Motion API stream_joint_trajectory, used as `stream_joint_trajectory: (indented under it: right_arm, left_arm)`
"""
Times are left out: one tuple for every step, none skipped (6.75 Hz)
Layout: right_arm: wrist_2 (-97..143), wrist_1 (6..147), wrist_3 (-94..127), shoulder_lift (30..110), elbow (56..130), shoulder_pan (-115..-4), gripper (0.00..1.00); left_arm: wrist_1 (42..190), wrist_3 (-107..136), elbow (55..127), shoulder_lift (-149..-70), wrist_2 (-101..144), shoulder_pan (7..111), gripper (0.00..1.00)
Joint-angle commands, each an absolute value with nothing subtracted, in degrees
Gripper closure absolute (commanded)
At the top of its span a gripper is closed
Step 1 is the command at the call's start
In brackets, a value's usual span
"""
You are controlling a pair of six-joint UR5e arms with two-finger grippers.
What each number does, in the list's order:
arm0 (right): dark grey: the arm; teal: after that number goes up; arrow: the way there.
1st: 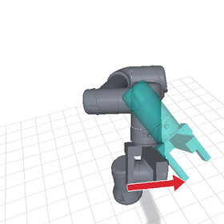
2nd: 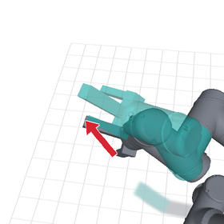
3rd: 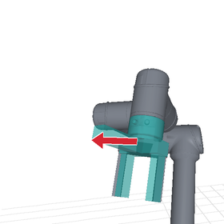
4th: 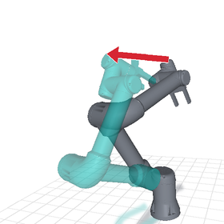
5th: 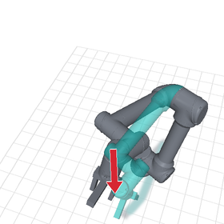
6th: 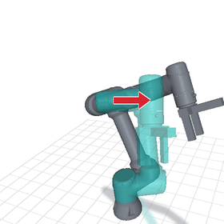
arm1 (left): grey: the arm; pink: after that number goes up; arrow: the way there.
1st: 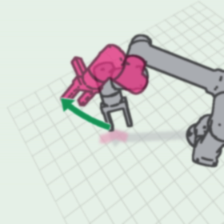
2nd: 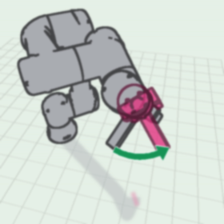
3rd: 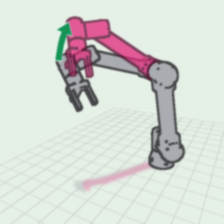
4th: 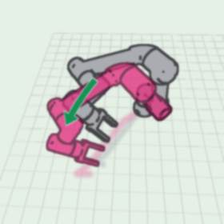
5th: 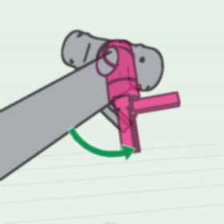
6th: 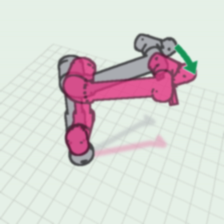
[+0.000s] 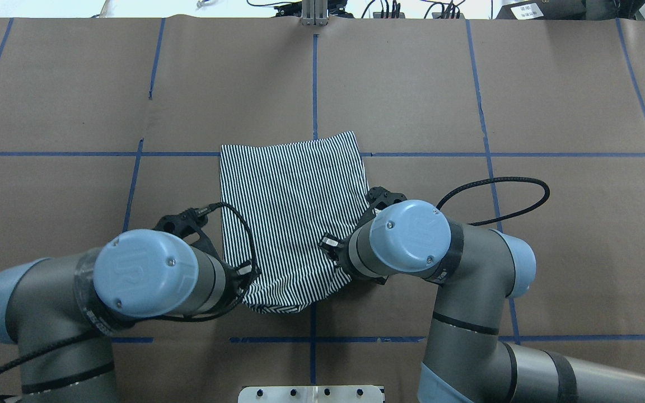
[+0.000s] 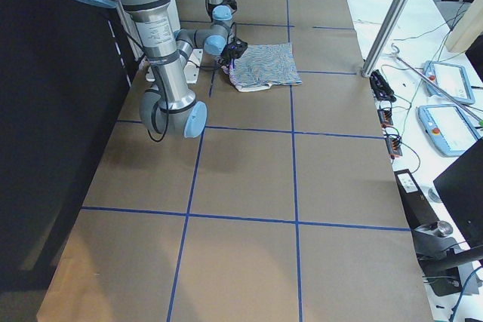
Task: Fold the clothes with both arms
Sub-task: 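Lift the near edge with both grippers and fold it away from the robot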
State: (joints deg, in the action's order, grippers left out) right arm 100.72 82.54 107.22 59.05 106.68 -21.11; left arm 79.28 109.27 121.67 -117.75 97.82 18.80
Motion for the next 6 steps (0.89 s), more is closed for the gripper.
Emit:
stream_joint_trajectory:
  right_arm:
    - [101.1, 81.4, 104.2, 55.8, 102.5, -24.8, 1.0]
    - [101.0, 80.9, 103.0, 53.1, 98.4, -25.8, 1.0]
    - [101.0, 78.0, 102.9, 51.9, 95.4, -26.6, 1.0]
    - [101.0, 76.7, 102.9, 51.9, 94.9, -27.2, 1.0]
    - [101.0, 76.7, 102.8, 51.5, 94.7, -27.8, 1.0]
    - [101.0, 76.6, 101.4, 49.0, 91.2, -29.2, 1.0]
  left_arm:
    - [80.1, 108.0, 118.5, -118.5, 97.6, 24.2, 1.0]
    - [83.3, 108.0, 116.0, -118.6, 97.6, 24.5, 1.0]
    - [84.5, 108.0, 115.2, -118.6, 97.6, 24.6, 1.0]
    - [84.5, 108.1, 115.2, -118.6, 97.6, 24.6, 1.0]
    - [84.5, 108.1, 115.1, -118.6, 97.6, 25.0, 1.0]
    - [87.0, 107.8, 112.5, -118.8, 97.6, 28.4, 1.0]
